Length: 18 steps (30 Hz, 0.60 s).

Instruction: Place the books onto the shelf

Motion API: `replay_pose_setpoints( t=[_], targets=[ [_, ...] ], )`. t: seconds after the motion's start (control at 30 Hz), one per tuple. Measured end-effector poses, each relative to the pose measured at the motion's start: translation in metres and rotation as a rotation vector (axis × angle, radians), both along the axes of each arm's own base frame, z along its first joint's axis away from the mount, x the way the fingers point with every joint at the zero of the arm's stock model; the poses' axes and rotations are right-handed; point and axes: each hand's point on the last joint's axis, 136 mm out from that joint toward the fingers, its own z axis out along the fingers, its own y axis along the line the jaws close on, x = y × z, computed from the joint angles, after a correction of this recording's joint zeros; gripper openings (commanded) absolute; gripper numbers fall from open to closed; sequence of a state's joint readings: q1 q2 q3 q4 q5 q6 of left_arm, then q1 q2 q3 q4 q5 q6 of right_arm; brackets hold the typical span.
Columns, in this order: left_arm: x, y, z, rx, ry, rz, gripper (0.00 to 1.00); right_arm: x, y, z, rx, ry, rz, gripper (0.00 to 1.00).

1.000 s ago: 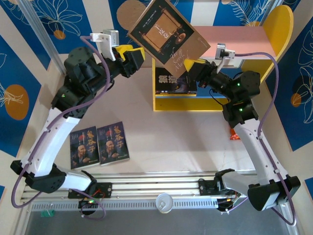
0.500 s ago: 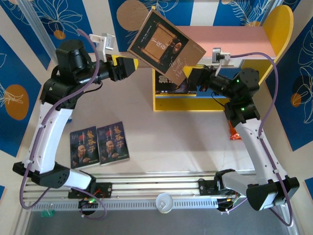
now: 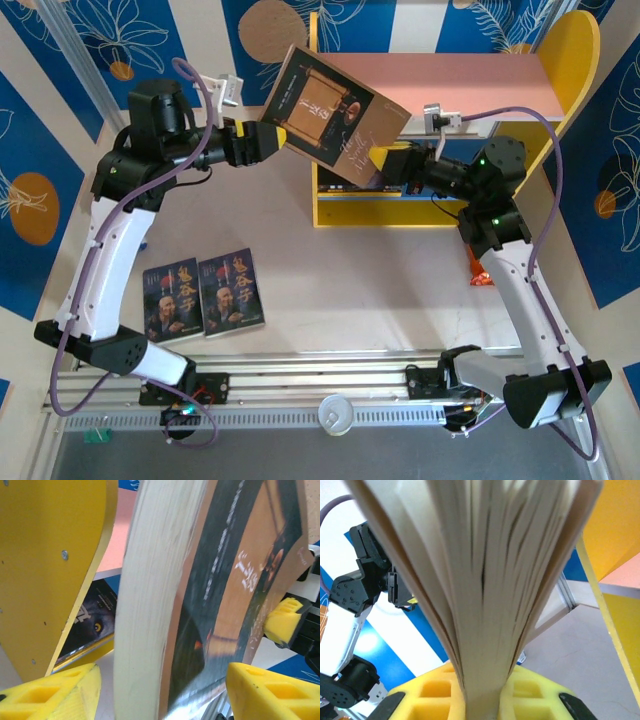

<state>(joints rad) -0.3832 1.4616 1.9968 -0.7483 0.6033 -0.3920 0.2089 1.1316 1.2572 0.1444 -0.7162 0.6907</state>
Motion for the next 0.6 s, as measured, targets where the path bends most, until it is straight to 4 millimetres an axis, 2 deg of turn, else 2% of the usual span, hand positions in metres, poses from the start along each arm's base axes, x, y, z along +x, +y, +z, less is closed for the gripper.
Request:
replay_pose_setpoints(
  t=[0.6],
  targets=[
    [-0.013, -0.006, 0.004, -0.028, 0.008, -0.091, 0.65, -0.006, 0.007, -0.005, -0.11, 0.037, 0.079, 0.0]
  ],
)
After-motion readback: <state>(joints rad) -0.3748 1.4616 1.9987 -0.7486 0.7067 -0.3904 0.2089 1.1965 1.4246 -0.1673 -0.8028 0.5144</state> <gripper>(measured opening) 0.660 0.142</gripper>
